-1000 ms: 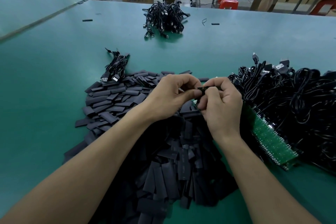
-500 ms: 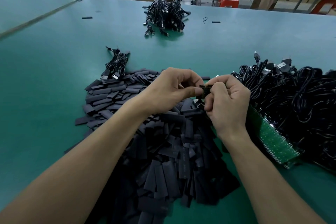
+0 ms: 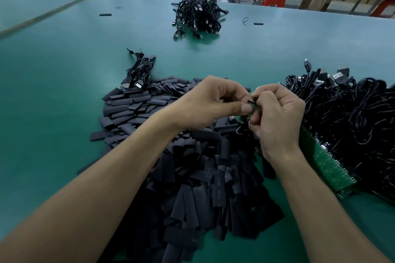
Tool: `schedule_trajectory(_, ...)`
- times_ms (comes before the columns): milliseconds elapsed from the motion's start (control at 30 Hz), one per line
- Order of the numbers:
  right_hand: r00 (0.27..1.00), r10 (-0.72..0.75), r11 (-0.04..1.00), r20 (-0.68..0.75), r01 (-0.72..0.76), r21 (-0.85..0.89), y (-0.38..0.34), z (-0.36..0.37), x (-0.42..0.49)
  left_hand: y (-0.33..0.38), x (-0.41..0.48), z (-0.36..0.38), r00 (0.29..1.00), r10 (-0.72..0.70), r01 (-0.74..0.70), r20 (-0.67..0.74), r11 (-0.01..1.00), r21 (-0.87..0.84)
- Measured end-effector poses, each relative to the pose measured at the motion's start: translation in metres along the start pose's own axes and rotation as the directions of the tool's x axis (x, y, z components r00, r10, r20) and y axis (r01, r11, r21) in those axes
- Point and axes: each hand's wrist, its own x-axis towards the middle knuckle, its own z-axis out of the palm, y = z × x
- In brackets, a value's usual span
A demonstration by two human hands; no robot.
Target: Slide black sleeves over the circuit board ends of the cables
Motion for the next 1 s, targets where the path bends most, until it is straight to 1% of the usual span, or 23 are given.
schedule_trajectory(67,0.998,-0.053,0.999,-0.024,0.053,-0.012,0.000,-0.001,-0.001,0.002,0.001,-0.003,0.998,-0.005,0.007,-0.064,1.000,0.028)
schedule_trajectory(167,0.991,-0.122,0.990,-0.063,0.116,-0.082,0.000,-0.001,-0.002,0.002,0.001,-0.005,0.976,-0.013,0.013,-0.217,1.000,-0.003)
schedule_trajectory(200,0.986,-0.157,0.980,-0.064,0.147,-0.132,0.000,-0.001,-0.003,0.004,0.001,-0.006,0.961,-0.025,0.013,-0.277,0.999,-0.045)
schedule_trajectory(267,0.973,-0.226,0.939,-0.043,0.206,-0.277,0.001,-0.002,-0.004,0.009,0.002,-0.007,0.922,-0.063,-0.021,-0.381,0.977,-0.213)
schedule_trajectory(333,0.955,-0.297,0.865,0.002,0.269,-0.424,0.001,-0.002,-0.004,0.016,0.003,-0.012,0.872,-0.084,-0.119,-0.483,0.920,-0.374)
schedule_trajectory(367,0.943,-0.330,0.808,0.042,0.306,-0.503,0.001,-0.002,-0.005,0.019,0.002,-0.016,0.833,-0.080,-0.186,-0.548,0.892,-0.413)
schedule_trajectory(400,0.932,-0.348,0.734,0.102,0.338,-0.589,0.002,-0.002,-0.005,0.022,0.002,-0.021,0.780,-0.059,-0.248,-0.623,0.885,-0.395)
schedule_trajectory(433,0.927,-0.333,0.655,0.173,0.359,-0.664,0.004,-0.002,-0.005,0.025,0.001,-0.026,0.714,-0.018,-0.289,-0.700,0.903,-0.318)
schedule_trajectory(467,0.929,-0.280,0.594,0.241,0.365,-0.717,0.006,-0.002,-0.005,0.028,0.000,-0.032,0.645,0.039,-0.300,-0.763,0.931,-0.206)
schedule_trajectory(533,0.935,-0.106,0.541,0.339,0.341,-0.769,0.010,-0.003,-0.005,0.033,-0.002,-0.043,0.533,0.136,-0.265,-0.835,0.964,-0.011)
schedule_trajectory(567,0.928,-0.039,0.524,0.371,0.336,-0.783,0.012,-0.003,-0.006,0.034,-0.003,-0.047,0.501,0.161,-0.228,-0.850,0.972,0.050)
schedule_trajectory(600,0.917,-0.005,0.507,0.400,0.347,-0.789,0.014,-0.004,-0.007,0.035,-0.004,-0.051,0.487,0.178,-0.179,-0.855,0.979,0.101)
schedule_trajectory(633,0.902,0.004,0.503,0.432,0.371,-0.781,0.014,-0.004,-0.007,0.036,-0.005,-0.054,0.486,0.194,-0.122,-0.852,0.981,0.154)
schedule_trajectory(700,0.861,-0.004,0.529,0.509,0.433,-0.729,0.013,-0.002,-0.009,0.035,-0.006,-0.059,0.501,0.232,0.007,-0.833,0.962,0.272)
schedule_trajectory(767,0.810,0.030,0.536,0.586,0.482,-0.693,0.011,-0.001,-0.011,0.034,-0.006,-0.060,0.506,0.244,0.108,-0.827,0.934,0.341)
schedule_trajectory(833,0.775,0.087,0.526,0.626,0.498,-0.689,0.011,-0.001,-0.011,0.035,-0.006,-0.060,0.507,0.198,0.175,-0.839,0.929,0.326)
schedule_trajectory(867,0.770,0.097,0.526,0.631,0.498,-0.689,0.012,-0.001,-0.012,0.036,-0.005,-0.059,0.516,0.159,0.199,-0.841,0.934,0.298)
schedule_trajectory(933,0.778,0.079,0.543,0.623,0.491,-0.681,0.012,-0.001,-0.011,0.037,-0.005,-0.057,0.550,0.091,0.227,-0.830,0.940,0.253)
schedule_trajectory(1000,0.791,0.046,0.557,0.611,0.487,-0.673,0.012,0.000,-0.012,0.037,-0.004,-0.055,0.600,0.049,0.234,-0.799,0.944,0.233)
